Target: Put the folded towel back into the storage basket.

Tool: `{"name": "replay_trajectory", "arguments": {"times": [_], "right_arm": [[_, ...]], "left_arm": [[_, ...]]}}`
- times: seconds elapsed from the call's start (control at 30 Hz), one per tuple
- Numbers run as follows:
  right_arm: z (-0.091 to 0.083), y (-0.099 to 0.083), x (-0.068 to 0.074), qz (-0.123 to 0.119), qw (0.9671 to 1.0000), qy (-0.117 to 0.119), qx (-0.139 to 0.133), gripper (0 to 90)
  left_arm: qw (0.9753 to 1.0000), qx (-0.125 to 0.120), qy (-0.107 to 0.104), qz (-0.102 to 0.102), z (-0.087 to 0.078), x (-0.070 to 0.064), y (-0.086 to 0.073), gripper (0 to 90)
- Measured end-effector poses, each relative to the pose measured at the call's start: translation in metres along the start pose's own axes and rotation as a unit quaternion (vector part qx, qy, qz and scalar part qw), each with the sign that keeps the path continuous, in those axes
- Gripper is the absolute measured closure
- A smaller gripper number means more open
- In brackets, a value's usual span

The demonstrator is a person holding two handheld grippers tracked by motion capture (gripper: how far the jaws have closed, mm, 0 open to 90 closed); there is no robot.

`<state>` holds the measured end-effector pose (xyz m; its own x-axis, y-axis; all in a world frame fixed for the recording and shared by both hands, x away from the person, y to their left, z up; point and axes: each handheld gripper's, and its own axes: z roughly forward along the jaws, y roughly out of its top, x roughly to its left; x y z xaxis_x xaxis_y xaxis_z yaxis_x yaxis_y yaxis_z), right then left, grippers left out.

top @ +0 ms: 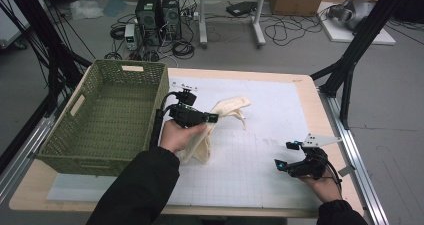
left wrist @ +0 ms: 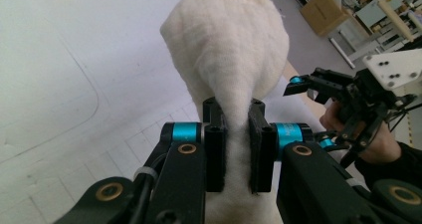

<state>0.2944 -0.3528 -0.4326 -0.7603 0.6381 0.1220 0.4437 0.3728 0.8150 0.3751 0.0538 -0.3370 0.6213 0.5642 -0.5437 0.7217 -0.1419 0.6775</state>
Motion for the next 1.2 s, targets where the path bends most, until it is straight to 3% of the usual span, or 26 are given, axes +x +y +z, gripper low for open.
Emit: {"name": "replay_trajectory", "arguments": {"times": [0.07, 0.2, 0.47, 0.57, 0.73, 1.03, 1.2], "right_arm": [[0.0, 0.0, 0.0, 0.001, 1.0, 0.0, 0.001, 11.7], [0.0, 0.0, 0.0, 0.0, 1.0, 0.0, 0.003, 11.7], [0.001, 0.0, 0.0, -0.003, 1.0, 0.0, 0.004, 11.7], [0.001, 0.0, 0.0, -0.003, 1.0, 0.001, 0.003, 11.7], [0.002, 0.0, 0.0, -0.006, 1.0, 0.001, 0.006, 11.7], [0.005, 0.001, 0.001, -0.006, 0.9999, 0.002, 0.01, 11.7], [0.005, 0.0, 0.001, -0.006, 0.9999, 0.004, 0.015, 11.7]], "left_arm": [[0.9997, -0.01, -0.013, -0.017, -0.009, 0.003, 0.003, 80.7], [0.9989, -0.023, -0.018, -0.036, -0.025, 0.009, 0.006, 80.7], [0.9986, -0.018, -0.019, -0.046, -0.033, 0.004, 0.009, 80.7], [0.9982, -0.028, -0.024, -0.048, -0.04, 0.003, 0.013, 80.7], [0.9984, -0.04, -0.014, -0.035, -0.06, 0.001, 0.019, 80.7], [0.9975, -0.054, 0.005, -0.045, -0.087, 0.014, 0.02, 80.7], [0.9958, -0.063, 0.016, -0.064, -0.095, 0.026, 0.016, 80.7]]}}
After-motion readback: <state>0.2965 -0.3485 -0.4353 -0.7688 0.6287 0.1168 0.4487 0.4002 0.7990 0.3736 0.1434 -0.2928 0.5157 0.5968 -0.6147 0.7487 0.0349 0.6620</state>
